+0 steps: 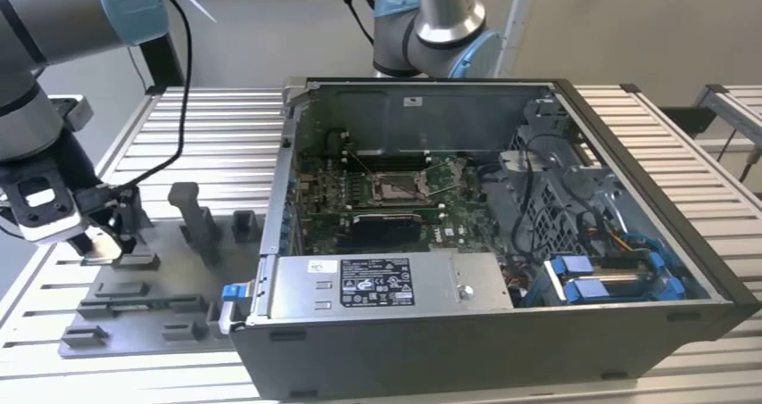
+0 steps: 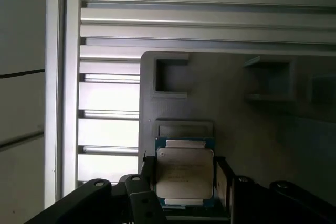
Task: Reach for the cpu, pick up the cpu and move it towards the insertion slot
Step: 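Pick up the cpu and move it towards the insertion slot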
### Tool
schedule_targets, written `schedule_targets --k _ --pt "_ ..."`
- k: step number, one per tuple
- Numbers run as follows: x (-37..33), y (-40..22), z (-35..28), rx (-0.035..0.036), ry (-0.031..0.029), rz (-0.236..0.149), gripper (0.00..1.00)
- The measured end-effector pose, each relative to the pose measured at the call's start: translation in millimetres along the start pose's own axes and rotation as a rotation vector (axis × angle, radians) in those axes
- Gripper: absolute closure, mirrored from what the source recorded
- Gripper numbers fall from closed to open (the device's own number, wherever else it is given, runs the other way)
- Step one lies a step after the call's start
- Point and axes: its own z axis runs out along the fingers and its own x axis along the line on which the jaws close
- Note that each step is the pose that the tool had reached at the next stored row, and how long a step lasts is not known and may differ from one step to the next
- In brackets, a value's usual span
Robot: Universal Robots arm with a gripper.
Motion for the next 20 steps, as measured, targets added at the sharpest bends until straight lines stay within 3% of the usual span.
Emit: schedule_targets --k 9,20 --pt "-0.1 0.7 -16.9 0.0 0.0 0.0 1.0" --pt "-0.1 1.9 -45.6 0.0 0.0 0.0 1.0"
